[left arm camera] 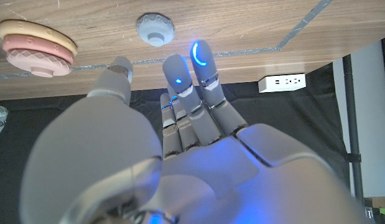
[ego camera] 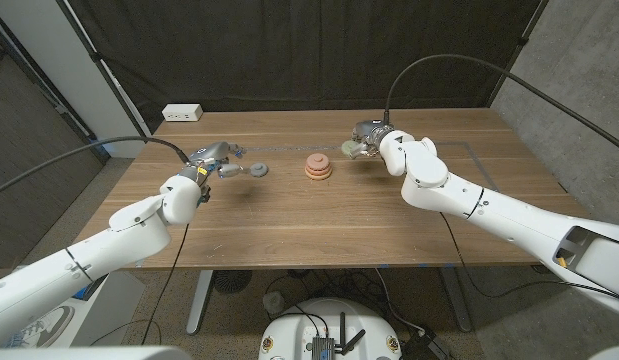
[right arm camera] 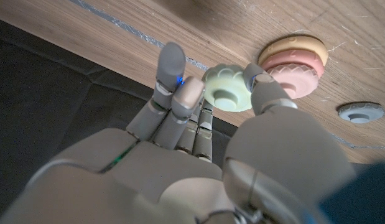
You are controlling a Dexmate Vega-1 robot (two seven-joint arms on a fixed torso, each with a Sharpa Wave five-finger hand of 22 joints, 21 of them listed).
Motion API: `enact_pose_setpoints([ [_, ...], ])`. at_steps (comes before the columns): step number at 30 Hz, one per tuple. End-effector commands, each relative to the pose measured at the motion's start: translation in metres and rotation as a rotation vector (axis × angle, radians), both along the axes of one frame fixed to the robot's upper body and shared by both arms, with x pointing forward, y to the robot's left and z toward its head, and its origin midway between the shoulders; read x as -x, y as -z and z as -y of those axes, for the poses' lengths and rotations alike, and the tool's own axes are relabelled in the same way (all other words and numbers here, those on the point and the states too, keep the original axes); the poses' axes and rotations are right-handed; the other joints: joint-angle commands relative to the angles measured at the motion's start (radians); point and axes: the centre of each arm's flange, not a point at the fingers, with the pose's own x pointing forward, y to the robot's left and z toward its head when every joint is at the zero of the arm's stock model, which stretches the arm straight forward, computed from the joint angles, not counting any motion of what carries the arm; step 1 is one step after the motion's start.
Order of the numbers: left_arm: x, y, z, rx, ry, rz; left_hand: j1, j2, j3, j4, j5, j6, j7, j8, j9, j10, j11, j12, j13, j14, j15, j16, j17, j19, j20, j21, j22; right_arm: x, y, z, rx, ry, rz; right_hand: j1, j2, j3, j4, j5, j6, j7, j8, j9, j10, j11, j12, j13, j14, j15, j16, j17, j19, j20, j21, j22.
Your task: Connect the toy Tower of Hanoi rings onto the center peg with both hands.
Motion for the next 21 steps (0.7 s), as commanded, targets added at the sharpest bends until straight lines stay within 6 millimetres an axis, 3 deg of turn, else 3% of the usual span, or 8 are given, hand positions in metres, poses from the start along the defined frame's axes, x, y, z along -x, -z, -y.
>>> enact_pose_setpoints([
  [1,0.013,0.010,-0.009,0.022,-0.053,0.105,0.013,-0.004,0.007,0.001,0.007,0.011,0.001,0.001,0.006,0.009,-0.002,0.000,0.005,0.007,-0.012,0.008,0.001,0.009,-0.123,0.006,0.004,0.003,-0.009,-0.019,0.037,-0.033,0.006,0.084,0.071,0.024,0.015,0.009,0.055,-0.050,0.007,0.003,0.067,-0.065,-0.003,0.003,0.004,0.003,0.006,0.001,0.007,-0.019,0.003,0.001],
  [21,0.019,0.015,-0.020,0.016,-0.077,0.118,0.017,-0.004,0.015,0.001,0.005,0.020,-0.002,0.001,0.007,0.016,-0.008,-0.003,0.007,0.007,-0.012,0.010,0.006,0.009,-0.123,0.008,0.006,-0.005,-0.013,-0.050,0.066,-0.080,-0.005,0.087,0.073,0.025,0.014,0.010,0.059,-0.051,0.006,0.004,0.074,-0.067,-0.004,0.008,-0.006,0.003,0.001,-0.006,0.006,-0.019,0.002,0.000],
])
